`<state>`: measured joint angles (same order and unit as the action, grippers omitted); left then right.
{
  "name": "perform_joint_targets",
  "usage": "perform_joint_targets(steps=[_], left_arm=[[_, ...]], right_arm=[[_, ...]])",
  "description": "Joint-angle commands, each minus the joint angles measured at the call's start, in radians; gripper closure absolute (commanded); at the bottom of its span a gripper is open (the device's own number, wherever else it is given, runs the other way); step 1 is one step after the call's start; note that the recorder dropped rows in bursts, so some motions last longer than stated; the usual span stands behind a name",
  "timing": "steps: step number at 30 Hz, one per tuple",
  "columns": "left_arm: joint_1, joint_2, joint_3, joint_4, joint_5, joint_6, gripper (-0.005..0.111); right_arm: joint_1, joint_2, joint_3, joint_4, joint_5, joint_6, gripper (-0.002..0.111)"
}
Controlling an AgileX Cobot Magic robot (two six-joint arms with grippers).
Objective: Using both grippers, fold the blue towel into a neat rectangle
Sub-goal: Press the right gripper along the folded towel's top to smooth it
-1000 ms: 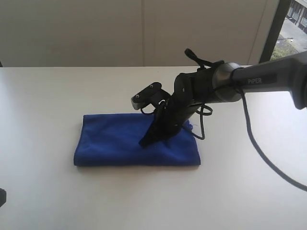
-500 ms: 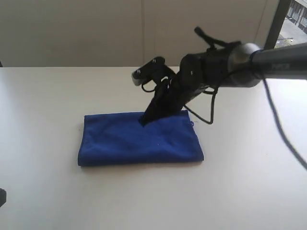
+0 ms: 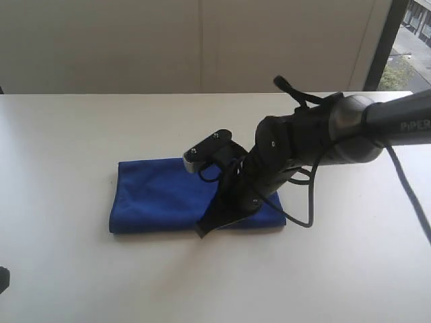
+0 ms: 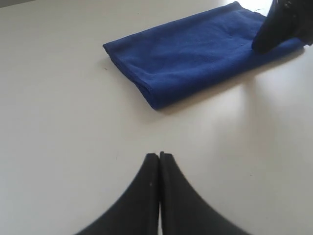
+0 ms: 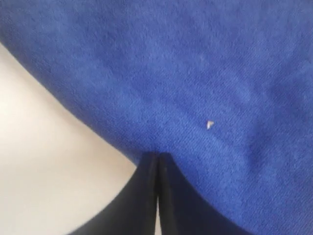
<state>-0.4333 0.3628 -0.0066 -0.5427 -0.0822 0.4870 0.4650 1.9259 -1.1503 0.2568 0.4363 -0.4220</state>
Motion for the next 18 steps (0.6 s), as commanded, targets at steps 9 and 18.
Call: perform_joint_targets(steps=[9, 18], left_arm=[[0.002, -0.006, 0.007, -0.018, 0.008, -0.020, 0.107], [0.002, -0.006, 0.007, -0.018, 0.030, -0.019, 0.107]], right_arm=[[0.002, -0.072, 0.055, -0.004, -0.127, 0.006, 0.108], [0.002, 0.030, 0.055, -0.004, -0.114, 0.006, 0.108]])
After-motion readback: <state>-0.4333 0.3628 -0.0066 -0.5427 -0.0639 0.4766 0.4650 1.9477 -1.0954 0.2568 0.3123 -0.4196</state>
